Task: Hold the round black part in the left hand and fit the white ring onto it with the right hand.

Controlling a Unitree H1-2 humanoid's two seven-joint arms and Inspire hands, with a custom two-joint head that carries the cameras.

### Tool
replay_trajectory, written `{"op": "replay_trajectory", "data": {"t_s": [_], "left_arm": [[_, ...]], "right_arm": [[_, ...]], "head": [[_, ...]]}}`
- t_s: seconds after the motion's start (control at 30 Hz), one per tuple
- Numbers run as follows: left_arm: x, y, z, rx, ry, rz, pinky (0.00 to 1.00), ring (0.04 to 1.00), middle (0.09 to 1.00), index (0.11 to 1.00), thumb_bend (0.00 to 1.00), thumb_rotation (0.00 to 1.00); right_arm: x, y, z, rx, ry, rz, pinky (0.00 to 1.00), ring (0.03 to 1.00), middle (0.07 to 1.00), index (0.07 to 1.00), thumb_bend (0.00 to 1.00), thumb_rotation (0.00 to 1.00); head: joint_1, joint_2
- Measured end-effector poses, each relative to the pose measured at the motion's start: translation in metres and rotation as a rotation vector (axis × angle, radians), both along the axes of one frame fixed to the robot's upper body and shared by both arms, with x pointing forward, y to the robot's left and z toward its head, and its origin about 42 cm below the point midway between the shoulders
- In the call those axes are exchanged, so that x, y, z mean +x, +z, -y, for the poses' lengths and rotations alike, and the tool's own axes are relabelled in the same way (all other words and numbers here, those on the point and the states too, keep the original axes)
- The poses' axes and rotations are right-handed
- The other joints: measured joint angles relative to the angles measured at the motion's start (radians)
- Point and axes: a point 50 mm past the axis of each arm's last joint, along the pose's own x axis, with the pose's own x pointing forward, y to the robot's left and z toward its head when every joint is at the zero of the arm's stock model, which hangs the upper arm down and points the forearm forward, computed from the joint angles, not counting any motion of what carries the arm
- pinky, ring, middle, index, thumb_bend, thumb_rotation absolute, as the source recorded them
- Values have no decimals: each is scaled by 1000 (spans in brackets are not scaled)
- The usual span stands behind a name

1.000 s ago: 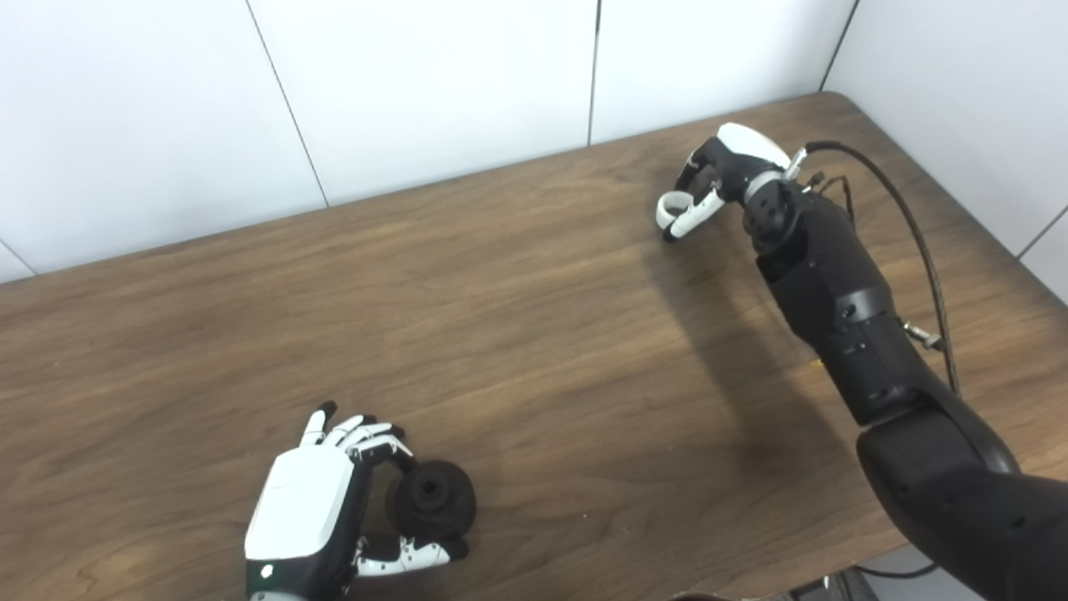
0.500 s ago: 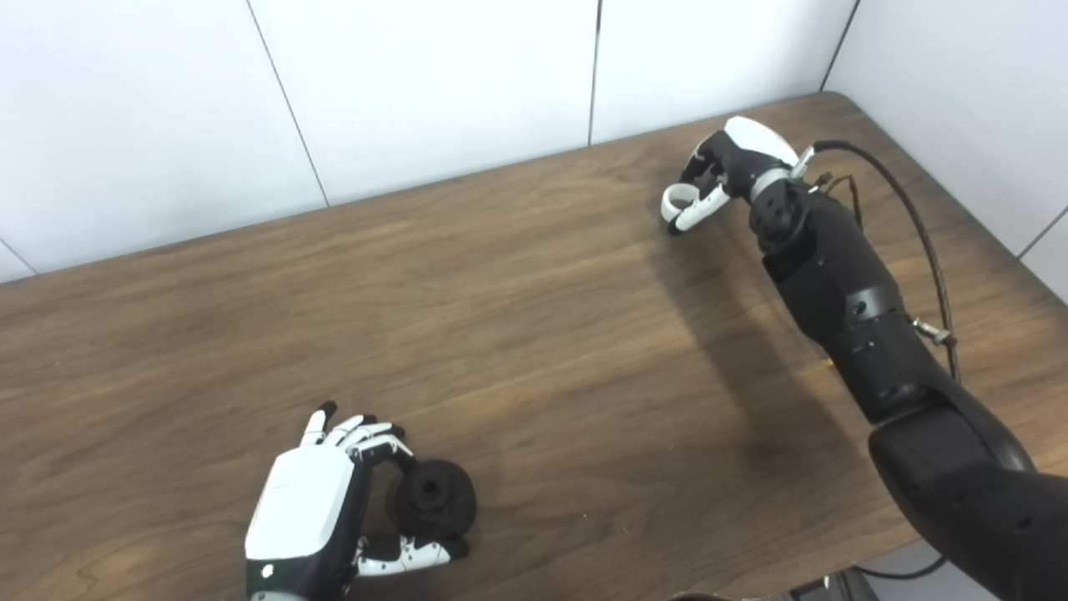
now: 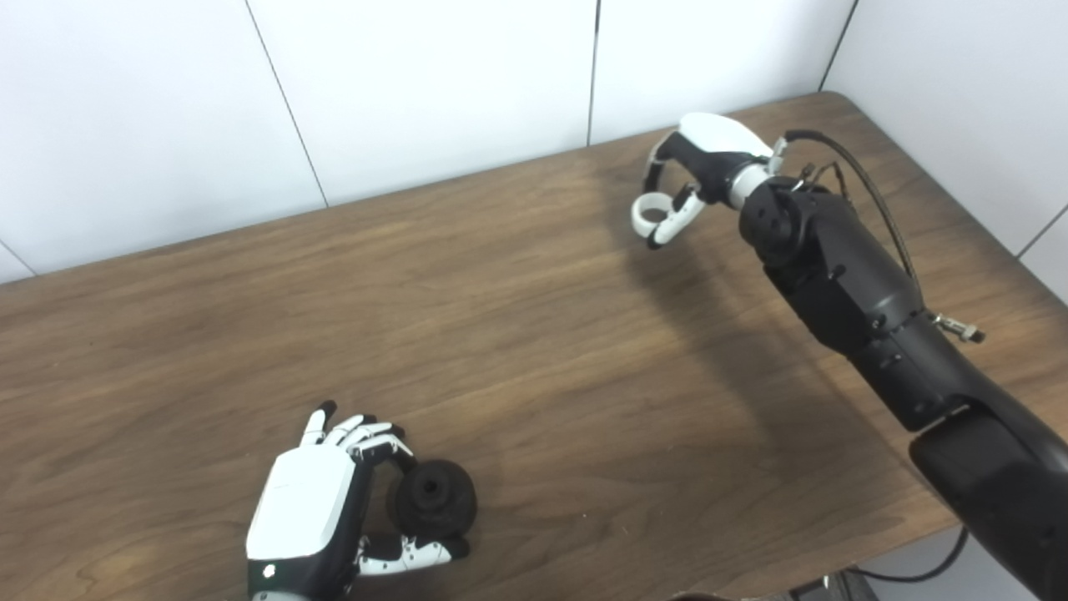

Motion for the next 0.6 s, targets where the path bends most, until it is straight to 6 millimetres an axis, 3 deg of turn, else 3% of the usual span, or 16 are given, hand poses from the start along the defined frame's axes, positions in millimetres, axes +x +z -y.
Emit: {"op": "replay_trajectory", "data": {"t_s": [0.33, 0.6], "left_arm": [[-2, 0, 12, 2, 18, -3, 1000, 865, 765, 483, 524, 54], [-4, 3, 25, 25, 49, -14, 1000, 881, 776, 484, 525, 57]], "right_arm": [[-37, 30, -57, -27, 257, -30, 922, 919, 818, 484, 524, 135], [-66, 46, -81, -40, 398, -47, 907, 907, 815, 484, 525, 137]], "head": [[95, 12], [204, 41]]}}
